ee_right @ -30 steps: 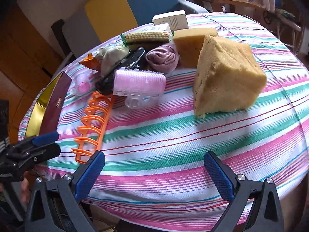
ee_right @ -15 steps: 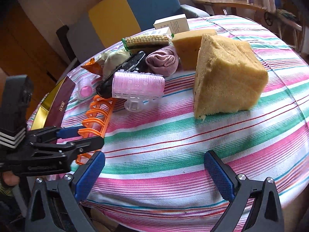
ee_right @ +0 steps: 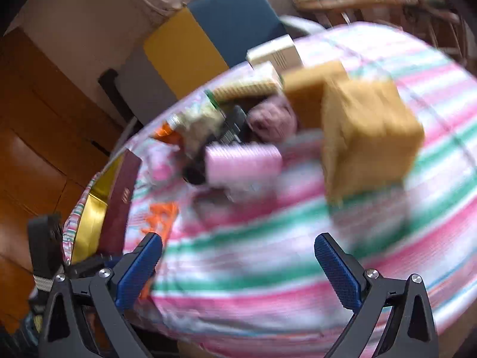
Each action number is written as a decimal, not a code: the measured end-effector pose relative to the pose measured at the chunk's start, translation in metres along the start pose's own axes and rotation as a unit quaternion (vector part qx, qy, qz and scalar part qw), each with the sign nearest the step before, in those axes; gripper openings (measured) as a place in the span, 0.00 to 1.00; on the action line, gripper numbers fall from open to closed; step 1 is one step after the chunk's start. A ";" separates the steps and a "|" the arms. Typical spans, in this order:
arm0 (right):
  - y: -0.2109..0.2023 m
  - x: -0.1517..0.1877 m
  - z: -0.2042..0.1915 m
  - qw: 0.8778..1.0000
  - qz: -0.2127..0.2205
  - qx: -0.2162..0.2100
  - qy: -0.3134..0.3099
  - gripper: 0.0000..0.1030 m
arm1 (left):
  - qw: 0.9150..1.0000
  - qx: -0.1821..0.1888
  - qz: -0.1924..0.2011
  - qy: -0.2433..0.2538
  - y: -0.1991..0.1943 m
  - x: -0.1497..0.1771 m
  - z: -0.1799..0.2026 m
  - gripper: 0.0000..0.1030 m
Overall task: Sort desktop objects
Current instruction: 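Lower left tool over orange plastic rack while right tool approaches pink hair roller, then close left tool on orange rack while right tool grasps pink hair roller, then carry rack and roller into gold tray and open both tools, then move left tool to large clear-pink hair roller and grasp it, then hold roller in left tool while right tool grasps black handheld device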
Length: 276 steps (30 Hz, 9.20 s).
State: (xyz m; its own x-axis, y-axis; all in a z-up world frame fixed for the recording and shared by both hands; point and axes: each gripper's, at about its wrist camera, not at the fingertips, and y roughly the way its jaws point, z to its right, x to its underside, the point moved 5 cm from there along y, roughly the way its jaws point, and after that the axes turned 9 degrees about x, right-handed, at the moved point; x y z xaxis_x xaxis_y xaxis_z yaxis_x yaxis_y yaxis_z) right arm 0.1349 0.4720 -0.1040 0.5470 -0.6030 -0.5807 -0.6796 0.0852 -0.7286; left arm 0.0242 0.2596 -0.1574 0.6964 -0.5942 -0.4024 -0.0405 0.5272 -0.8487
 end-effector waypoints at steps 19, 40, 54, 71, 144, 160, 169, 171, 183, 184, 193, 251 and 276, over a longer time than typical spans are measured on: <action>0.032 0.001 -0.040 0.991 -0.097 -0.070 -0.054 1.00 | 0.999 0.035 0.024 -0.022 -0.006 0.004 -0.006 0.55; 0.028 0.016 -0.027 0.970 -0.039 0.063 -0.231 0.91 | 0.999 0.031 0.027 0.000 -0.006 0.004 -0.003 0.56; 0.055 0.021 -0.020 0.962 -0.086 0.050 -0.253 0.67 | 0.999 0.030 0.028 0.010 -0.001 -0.001 -0.003 0.59; 0.031 0.028 -0.028 0.991 -0.047 0.040 -0.116 0.66 | 0.997 0.020 0.074 0.028 -0.023 0.001 0.000 0.52; 0.045 0.013 -0.045 0.999 -0.032 0.002 -0.032 1.00 | 0.994 0.004 0.098 0.037 -0.069 0.006 0.001 0.67; 0.054 0.018 -0.013 0.999 -0.003 0.022 -0.030 1.00 | 0.993 -0.026 0.111 -0.020 -0.053 -0.104 -0.023 0.67; 0.055 0.018 -0.011 0.999 0.019 0.012 -0.031 1.00 | 0.991 -0.082 0.095 -0.044 -0.016 -0.168 -0.054 0.67; 0.056 0.017 -0.011 0.999 0.021 0.010 -0.031 1.00 | 0.991 -0.094 0.086 -0.046 -0.004 -0.175 -0.058 0.67; 0.062 0.008 -0.013 0.999 0.011 0.001 -0.047 1.00 | 0.991 -0.095 0.024 -0.095 0.053 -0.177 -0.091 0.65; 0.062 0.004 -0.015 0.999 0.006 -0.010 -0.047 1.00 | 0.991 -0.092 0.025 -0.096 0.053 -0.172 -0.089 0.65; 0.067 -0.066 -0.052 0.991 0.053 -0.030 -0.120 1.00 | 0.993 -0.073 0.031 -0.084 0.045 -0.138 -0.067 0.62; 0.035 0.041 -0.021 0.972 -0.044 0.108 -0.204 0.89 | 0.997 0.039 0.061 -0.012 -0.030 0.015 -0.005 0.65; 0.039 0.047 -0.014 0.975 -0.023 0.137 -0.172 0.79 | 0.992 0.087 0.064 -0.061 -0.022 0.019 -0.021 0.66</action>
State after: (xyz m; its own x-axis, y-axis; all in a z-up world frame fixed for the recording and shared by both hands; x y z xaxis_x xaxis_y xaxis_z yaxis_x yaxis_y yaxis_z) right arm 0.1275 0.4359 -0.1545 0.7372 -0.3136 -0.5985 -0.5203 0.3015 -0.7990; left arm 0.0228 0.2242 -0.1537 0.7757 -0.4437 -0.4488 -0.0162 0.6969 -0.7170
